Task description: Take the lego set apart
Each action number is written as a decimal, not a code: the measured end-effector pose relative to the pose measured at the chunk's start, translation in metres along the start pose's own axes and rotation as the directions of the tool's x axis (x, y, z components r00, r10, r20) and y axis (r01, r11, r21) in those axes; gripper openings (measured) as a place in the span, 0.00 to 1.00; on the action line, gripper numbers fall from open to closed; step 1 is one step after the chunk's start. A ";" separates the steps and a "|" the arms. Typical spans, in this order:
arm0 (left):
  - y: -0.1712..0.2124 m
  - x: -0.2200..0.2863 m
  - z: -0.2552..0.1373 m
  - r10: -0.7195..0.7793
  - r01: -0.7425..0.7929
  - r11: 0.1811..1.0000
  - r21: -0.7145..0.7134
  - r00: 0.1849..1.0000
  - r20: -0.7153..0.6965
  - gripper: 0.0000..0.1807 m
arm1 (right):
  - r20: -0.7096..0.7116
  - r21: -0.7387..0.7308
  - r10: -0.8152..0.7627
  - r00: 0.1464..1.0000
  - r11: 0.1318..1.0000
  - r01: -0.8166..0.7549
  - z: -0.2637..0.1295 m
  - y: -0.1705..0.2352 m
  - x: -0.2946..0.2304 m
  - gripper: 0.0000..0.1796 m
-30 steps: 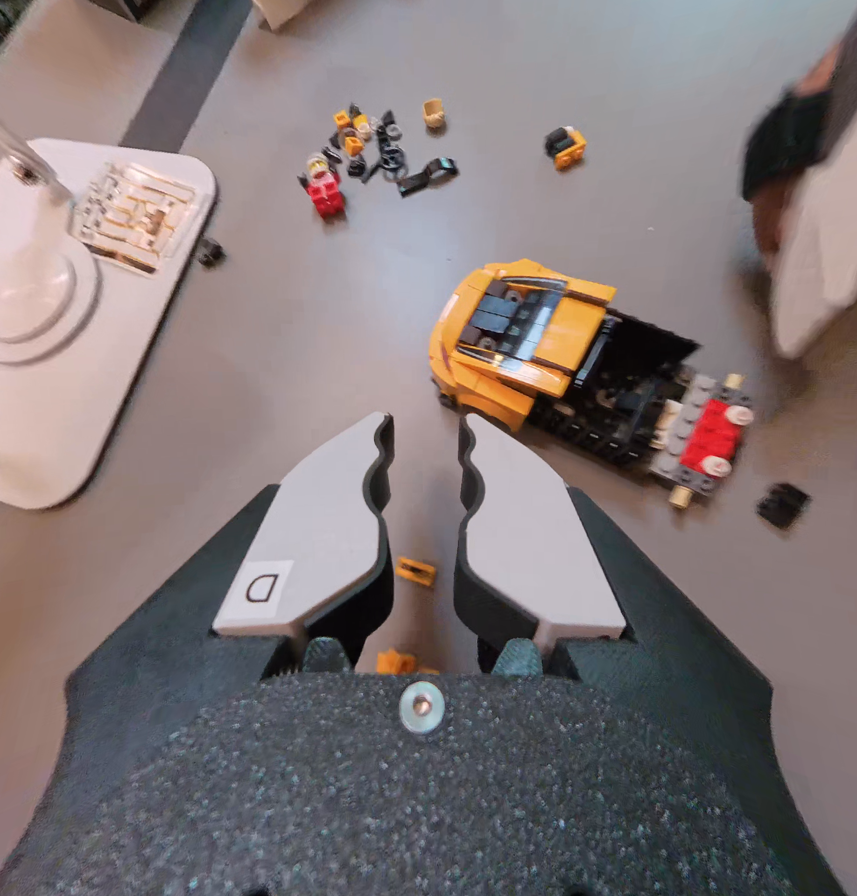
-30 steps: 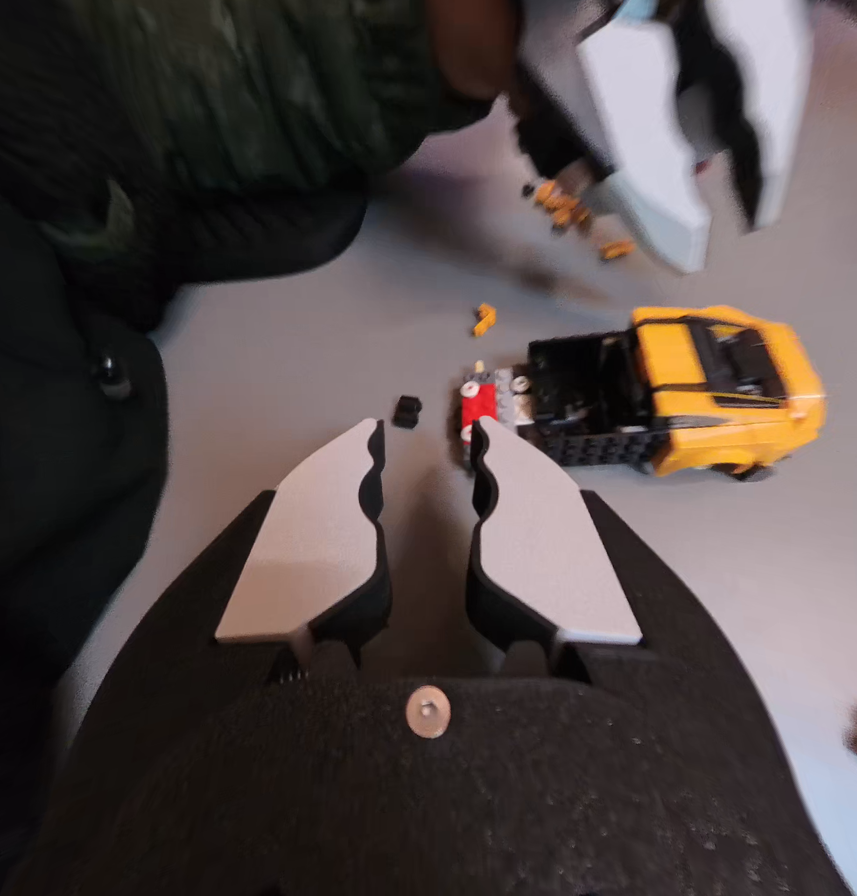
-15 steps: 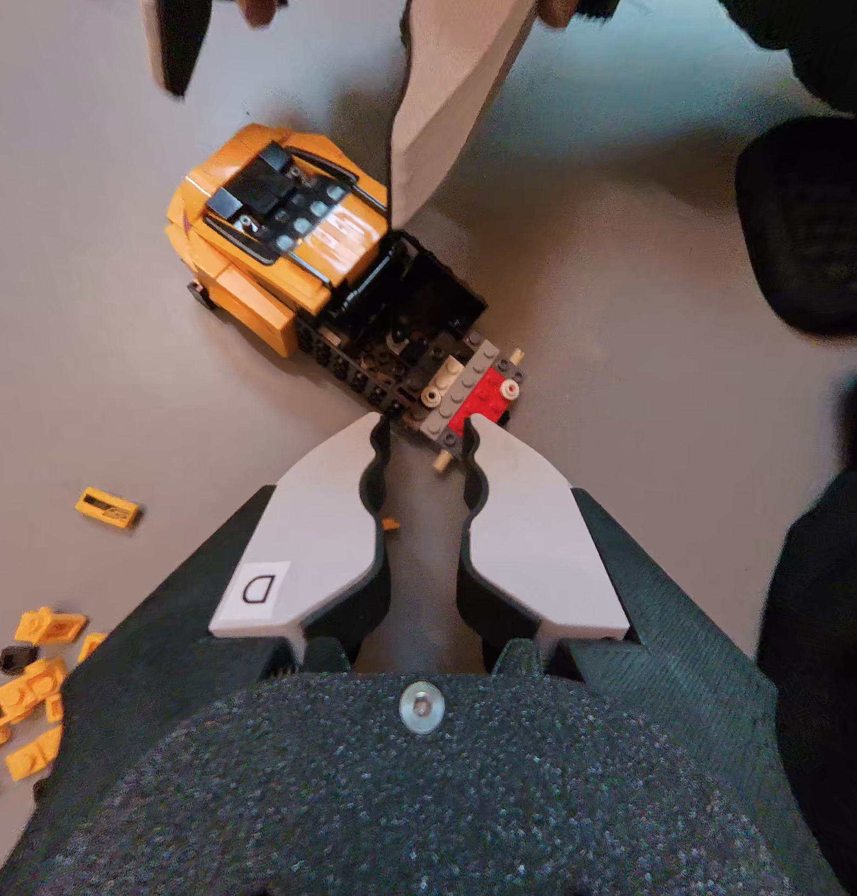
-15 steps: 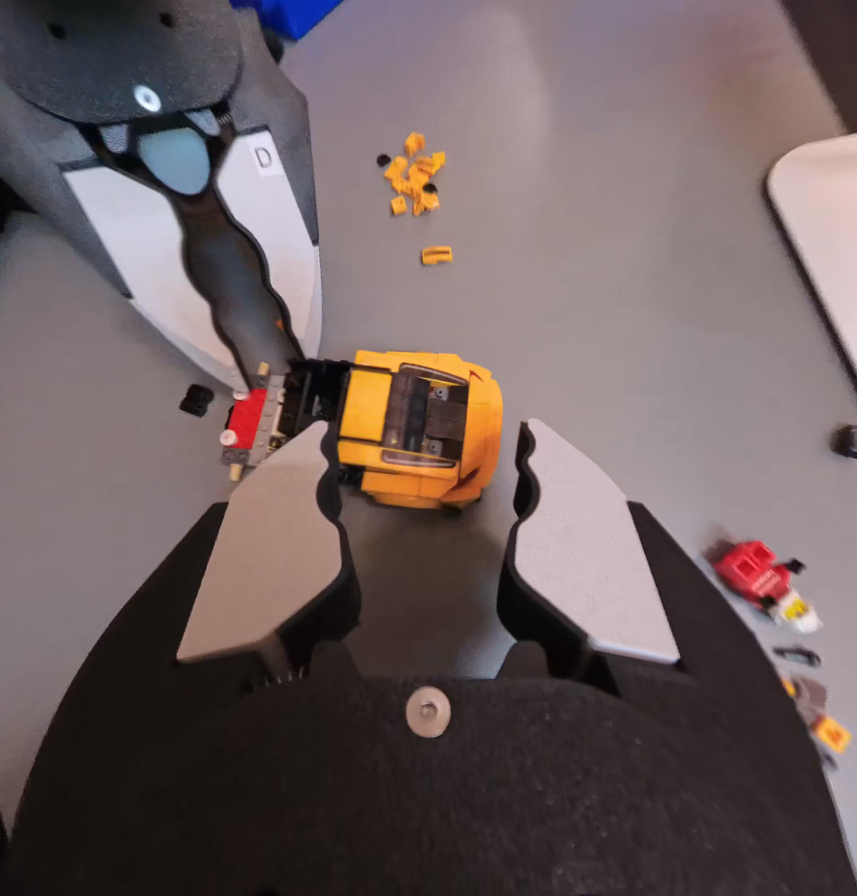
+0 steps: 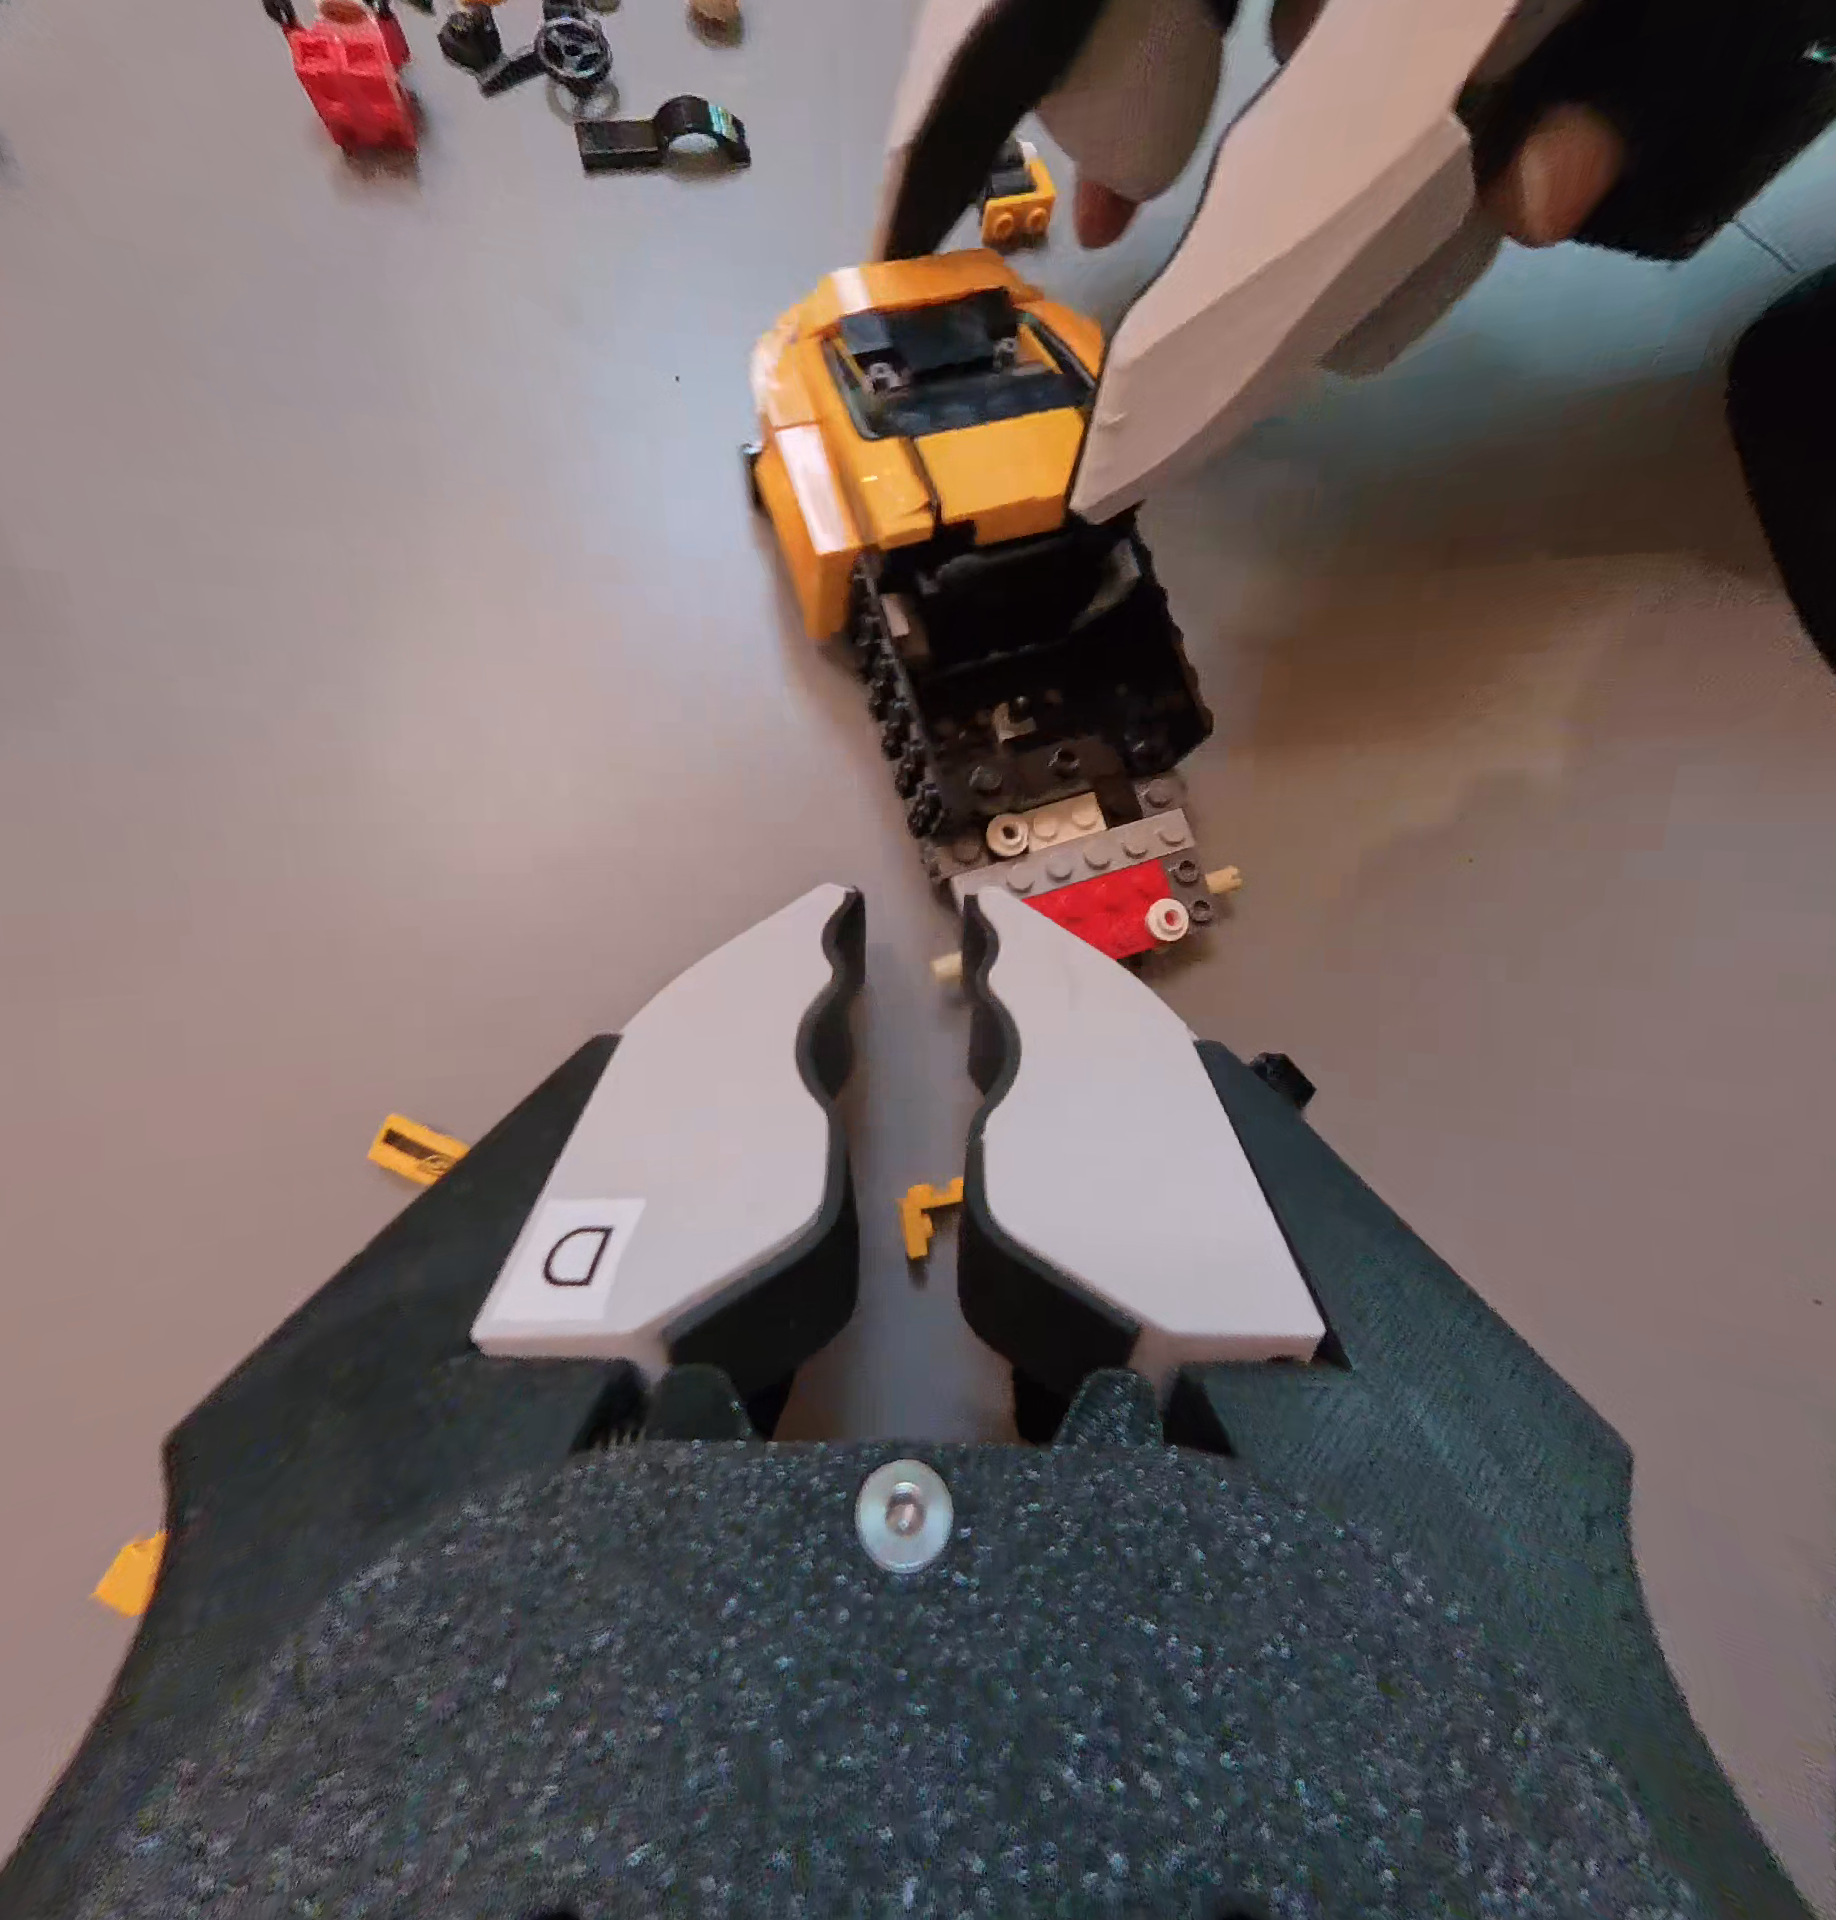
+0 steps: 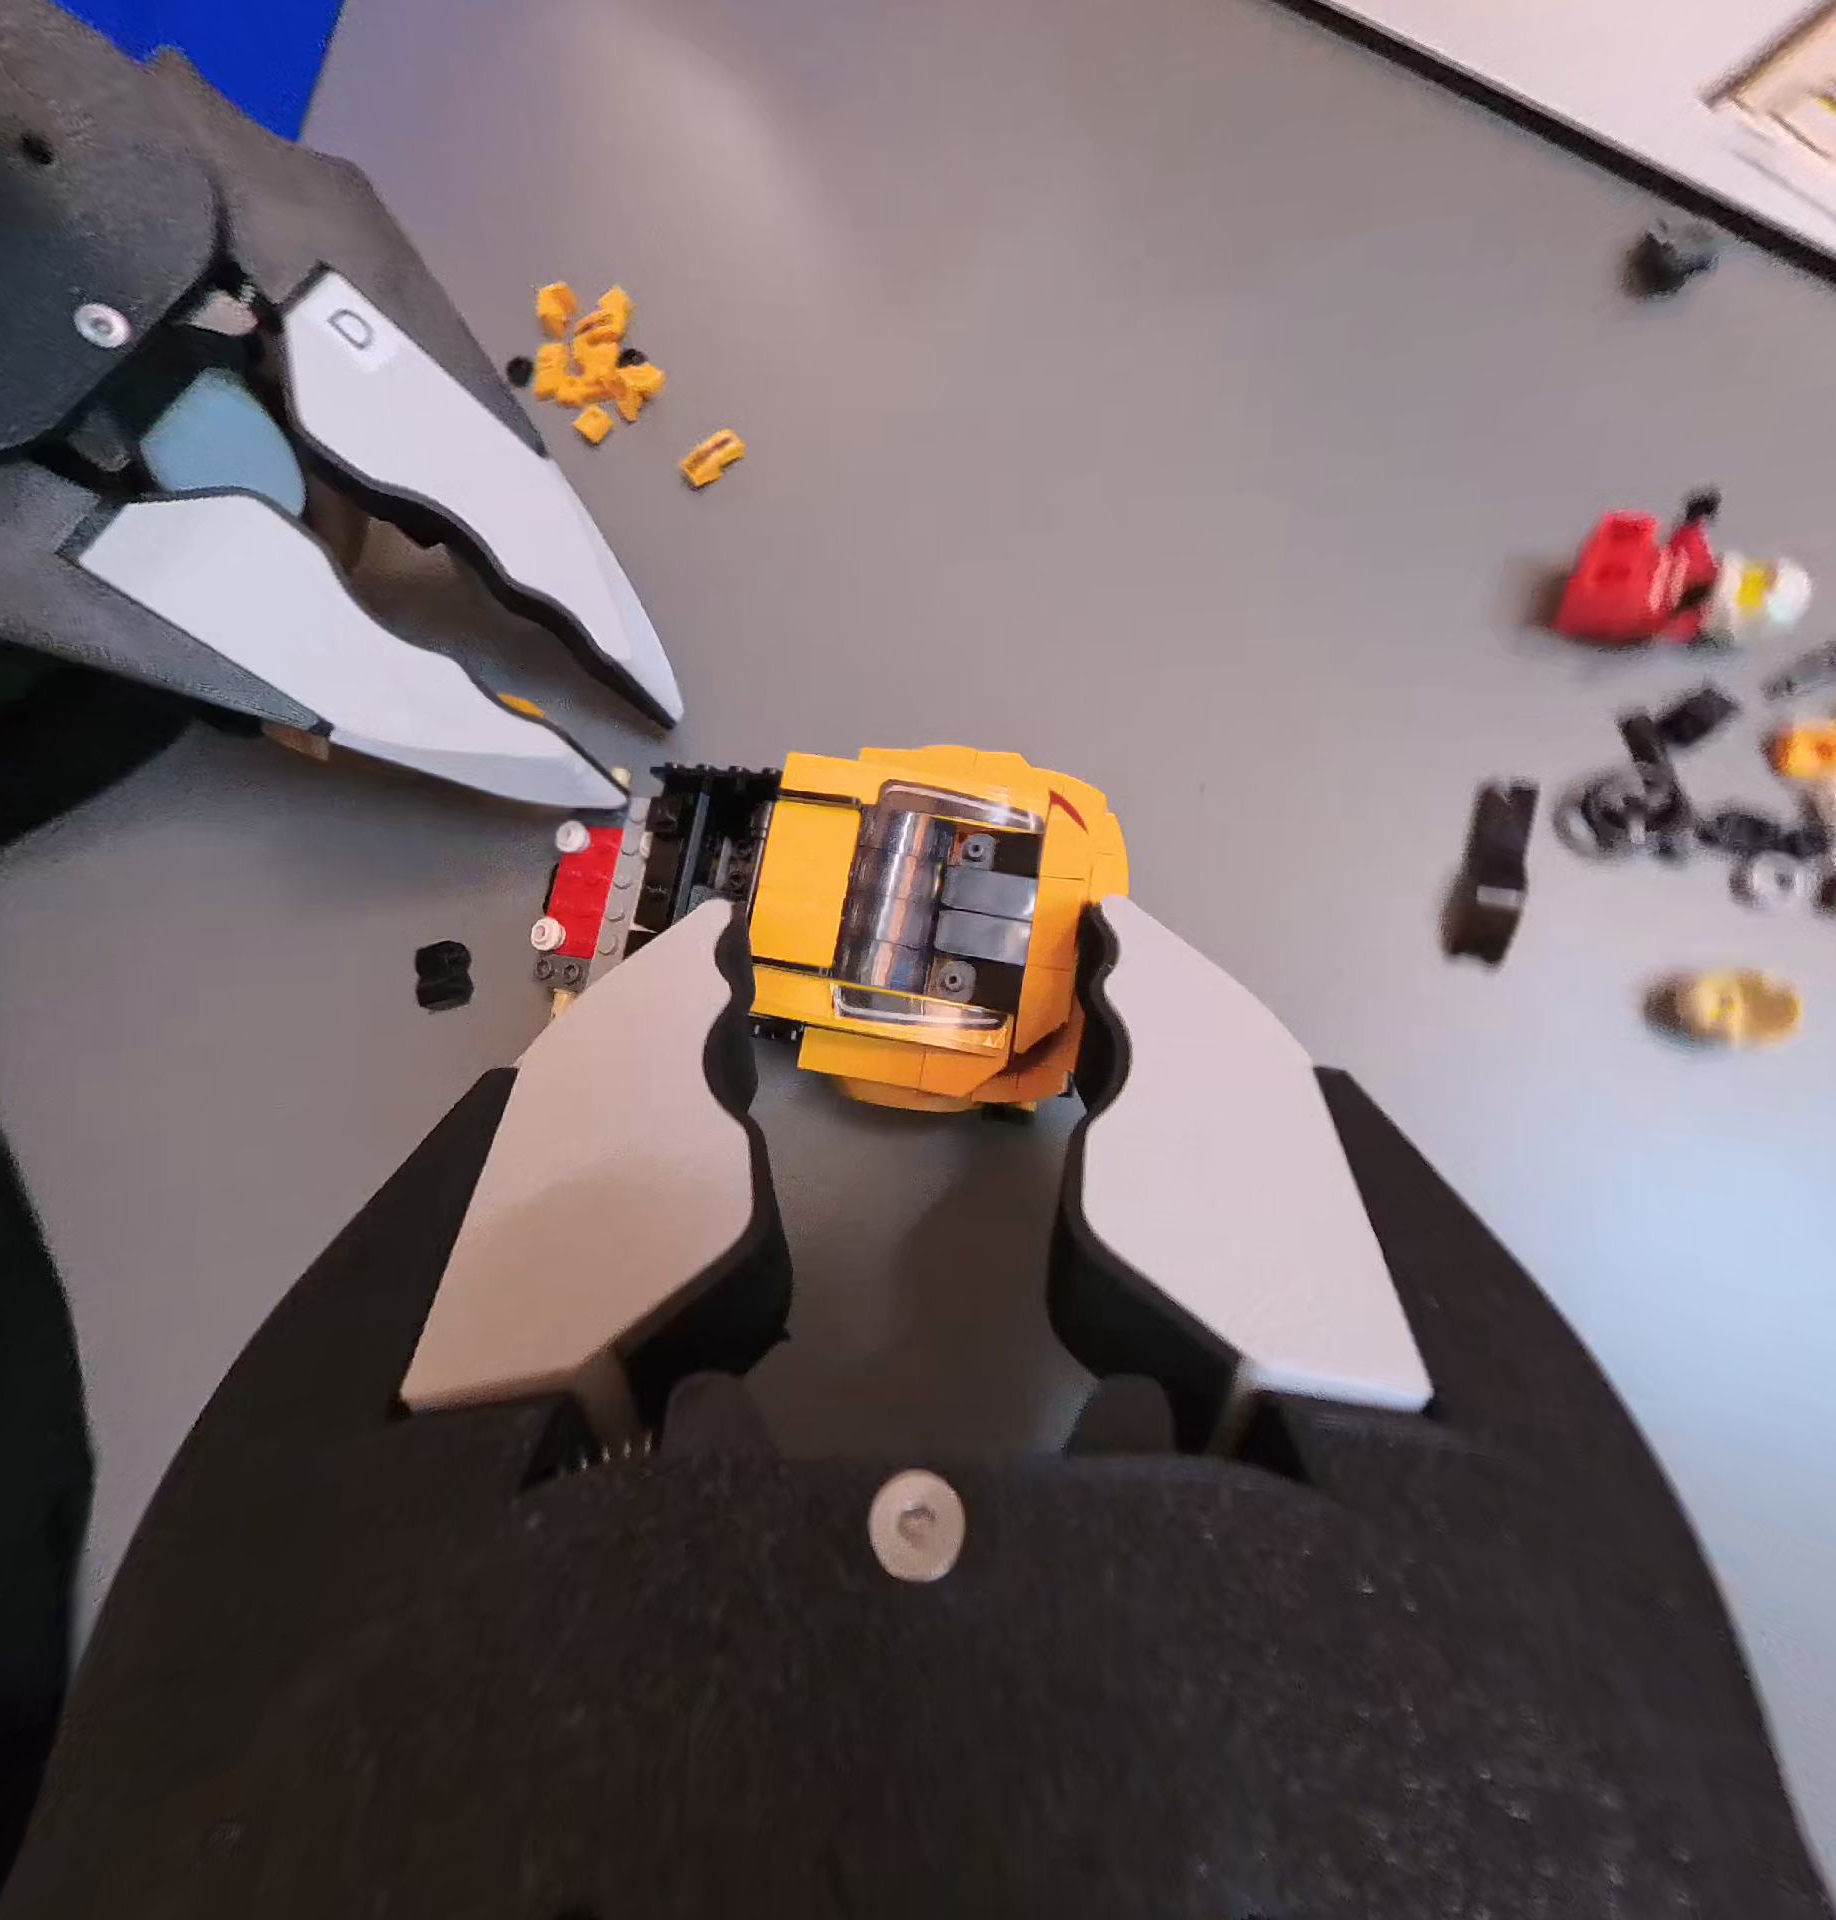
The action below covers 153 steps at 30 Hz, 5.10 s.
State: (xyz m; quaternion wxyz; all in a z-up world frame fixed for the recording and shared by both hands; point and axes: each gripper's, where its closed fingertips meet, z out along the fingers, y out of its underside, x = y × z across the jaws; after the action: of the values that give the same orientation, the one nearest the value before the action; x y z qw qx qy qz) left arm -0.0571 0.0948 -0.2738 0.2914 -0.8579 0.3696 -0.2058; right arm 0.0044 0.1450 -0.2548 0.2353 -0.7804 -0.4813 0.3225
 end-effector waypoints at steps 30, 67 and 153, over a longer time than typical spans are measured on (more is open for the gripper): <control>-0.016 0.035 0.017 -0.024 0.025 1.000 -0.010 0.999 0.032 0.07 | -0.108 0.114 -0.194 0.975 0.972 0.206 -0.003 0.005 -0.005 0.30; -0.029 0.058 0.032 0.107 -0.101 0.991 0.084 0.992 -0.069 0.00 | -0.193 0.029 -0.261 0.946 0.962 0.271 -0.011 0.017 0.005 0.38; -0.027 0.033 0.029 -0.114 0.108 0.993 0.037 0.966 0.234 0.06 | -0.279 0.050 -0.309 0.909 0.941 0.335 -0.010 0.017 0.013 0.39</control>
State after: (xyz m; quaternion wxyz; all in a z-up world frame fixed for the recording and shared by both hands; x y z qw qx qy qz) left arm -0.0054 0.0949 -0.2738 0.3316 -0.8920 0.2815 -0.1229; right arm 0.0266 0.1485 -0.2631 0.3856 -0.7142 -0.5509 0.1941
